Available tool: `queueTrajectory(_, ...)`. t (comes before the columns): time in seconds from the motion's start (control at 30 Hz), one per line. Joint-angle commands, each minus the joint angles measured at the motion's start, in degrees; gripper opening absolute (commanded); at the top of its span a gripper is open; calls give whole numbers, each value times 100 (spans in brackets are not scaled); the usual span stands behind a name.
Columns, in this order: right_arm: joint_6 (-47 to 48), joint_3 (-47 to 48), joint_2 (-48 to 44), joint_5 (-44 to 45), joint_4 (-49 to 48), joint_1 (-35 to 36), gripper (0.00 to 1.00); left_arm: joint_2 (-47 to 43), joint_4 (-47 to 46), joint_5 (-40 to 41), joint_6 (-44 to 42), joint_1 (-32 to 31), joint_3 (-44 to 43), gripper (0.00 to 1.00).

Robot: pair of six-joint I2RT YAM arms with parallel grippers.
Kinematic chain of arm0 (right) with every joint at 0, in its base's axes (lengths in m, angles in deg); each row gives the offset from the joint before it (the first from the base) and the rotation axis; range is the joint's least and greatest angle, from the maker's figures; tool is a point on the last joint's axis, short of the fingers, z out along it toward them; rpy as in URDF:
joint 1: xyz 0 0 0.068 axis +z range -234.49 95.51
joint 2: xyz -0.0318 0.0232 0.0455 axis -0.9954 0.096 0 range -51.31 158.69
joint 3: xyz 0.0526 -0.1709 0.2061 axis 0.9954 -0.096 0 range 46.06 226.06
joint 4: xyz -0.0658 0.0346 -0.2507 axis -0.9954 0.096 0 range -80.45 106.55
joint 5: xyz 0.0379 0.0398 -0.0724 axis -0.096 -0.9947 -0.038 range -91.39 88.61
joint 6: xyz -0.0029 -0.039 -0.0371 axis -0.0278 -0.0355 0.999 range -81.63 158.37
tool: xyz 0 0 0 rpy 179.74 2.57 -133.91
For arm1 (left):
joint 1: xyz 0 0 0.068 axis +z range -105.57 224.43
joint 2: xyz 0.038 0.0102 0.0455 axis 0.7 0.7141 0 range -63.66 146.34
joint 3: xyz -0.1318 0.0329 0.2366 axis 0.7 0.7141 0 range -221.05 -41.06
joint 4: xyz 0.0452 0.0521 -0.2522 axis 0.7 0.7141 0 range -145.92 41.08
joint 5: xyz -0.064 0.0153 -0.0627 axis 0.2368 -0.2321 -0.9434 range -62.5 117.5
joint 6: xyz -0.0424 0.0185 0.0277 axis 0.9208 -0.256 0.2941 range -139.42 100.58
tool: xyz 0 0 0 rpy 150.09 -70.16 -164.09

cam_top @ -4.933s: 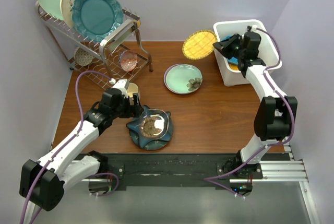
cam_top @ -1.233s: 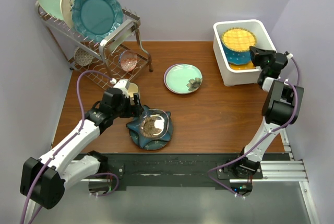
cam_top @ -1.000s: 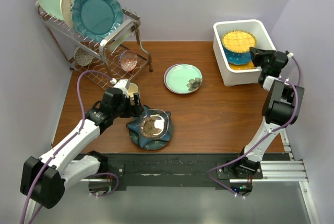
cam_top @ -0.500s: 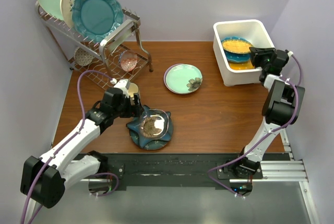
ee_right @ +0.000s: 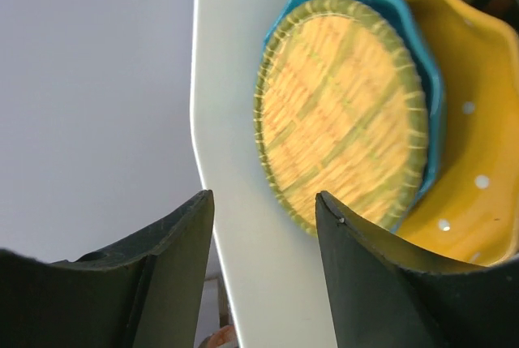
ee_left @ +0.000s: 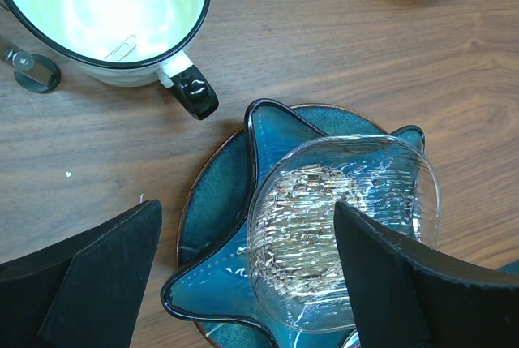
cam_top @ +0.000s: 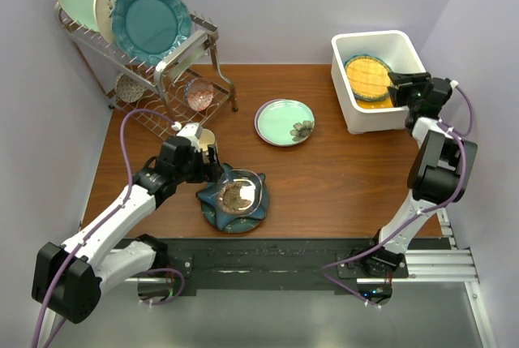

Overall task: Place the plates into the plastic bin on the countertop
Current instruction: Place the plate in the plastic bin, then pick up the plate at the center of the board.

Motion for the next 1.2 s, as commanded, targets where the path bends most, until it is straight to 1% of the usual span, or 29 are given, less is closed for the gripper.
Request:
queueTrajectory(0.0,-8,-131,-583,-213,-121,-43,57,-19,-216,-63,49,32,43,92)
queueTrajectory(0.27,61,-140,-1118,-486,-174,-43,58,-63,-216,-63,49,32,61,92)
queueTrajectory(0.57,597,-113,-1602,-741,335,132,59,-89,-225,-72,49,23,70,92)
queueTrajectory(0.63,720,-87,-1699,-732,475,334,59,-89,-234,-72,49,32,70,92)
queueTrajectory(0.67,939,-26,-1726,-706,607,422,59,-81,-243,-72,49,23,70,92)
queueTrajectory(0.8,1537,238,-1822,-522,1353,1062,59,-89,-225,-98,40,32,69,92)
queueTrajectory(0.87,1757,203,-1893,-442,1408,1283,60,-89,-234,-107,40,32,61,93)
queueTrajectory(1.0,2241,282,-1919,-328,2056,1819,60,-46,-278,-186,22,32,43,93)
queueTrajectory(1.13,2618,133,-1937,-275,2365,2084,60,16,-401,-379,-4,32,8,94)
queueTrajectory(1.17,2672,46,-1919,-284,2383,2249,60,33,-453,-458,-39,32,-9,94)
